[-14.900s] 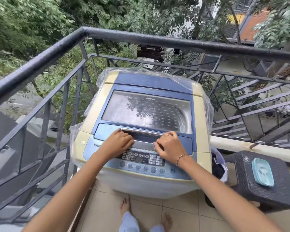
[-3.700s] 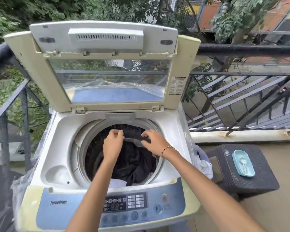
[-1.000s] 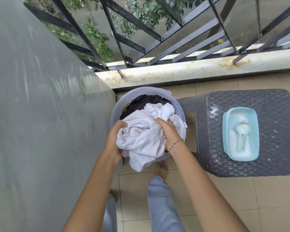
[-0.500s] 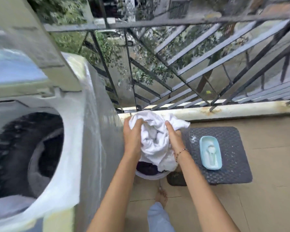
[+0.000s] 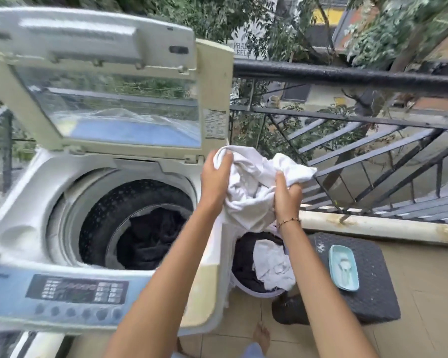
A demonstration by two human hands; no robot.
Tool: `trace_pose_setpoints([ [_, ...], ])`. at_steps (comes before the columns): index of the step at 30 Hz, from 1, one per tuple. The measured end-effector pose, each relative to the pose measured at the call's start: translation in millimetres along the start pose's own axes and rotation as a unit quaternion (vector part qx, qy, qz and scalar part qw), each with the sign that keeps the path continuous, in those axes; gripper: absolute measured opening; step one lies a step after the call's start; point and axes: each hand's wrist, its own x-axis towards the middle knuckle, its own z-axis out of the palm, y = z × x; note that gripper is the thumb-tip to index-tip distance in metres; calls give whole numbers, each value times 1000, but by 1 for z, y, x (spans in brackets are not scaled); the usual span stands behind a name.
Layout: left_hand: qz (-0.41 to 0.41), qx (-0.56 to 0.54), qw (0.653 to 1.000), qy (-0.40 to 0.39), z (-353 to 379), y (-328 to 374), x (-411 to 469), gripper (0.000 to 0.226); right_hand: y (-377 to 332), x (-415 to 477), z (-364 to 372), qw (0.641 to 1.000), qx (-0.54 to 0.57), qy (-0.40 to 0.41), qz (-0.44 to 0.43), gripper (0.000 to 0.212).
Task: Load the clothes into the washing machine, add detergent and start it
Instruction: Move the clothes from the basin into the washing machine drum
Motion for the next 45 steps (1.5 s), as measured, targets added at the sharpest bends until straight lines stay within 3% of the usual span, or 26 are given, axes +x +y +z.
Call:
trace_pose_setpoints([
  [3, 24, -7, 999, 36, -51, 12, 10, 17, -12, -21, 39, 999, -11, -39, -25, 26],
  [6, 5, 3, 995, 99, -102, 12, 20, 26, -19, -39, 81, 994, -28, -88, -58, 37],
  [12, -63, 23, 983, 169, -185, -4, 33, 35, -14, -68, 156, 976, -86, -182, -78, 32],
  [17, -70, 83, 981, 164, -225, -25, 42, 37, 13, -80, 194, 961, -156, -217, -76, 29],
  [21, -142, 180, 968, 101, -245, -52, 47, 49, 33, -84, 205, 922, -268, -275, -50, 34],
  [24, -186, 194, 960, 81, -247, -64, 45, 48, 39, -84, 200, 889, -345, -298, -41, 33],
  [26, -185, 194, 961, 73, -242, -65, 41, 41, 41, -81, 196, 885, -353, -301, -40, 36],
  [31, -126, 213, 966, 77, -209, -60, 30, 30, 36, -75, 175, 907, -291, -286, -101, 18],
  [36, -35, 185, 980, 60, -141, -47, 14, 20, 22, -50, 128, 927, -249, -221, -170, 17],
  [45, 8, 135, 989, -55, 40, -45, -26, 10, 54, 40, 0, 950, -262, -134, -102, 17],
])
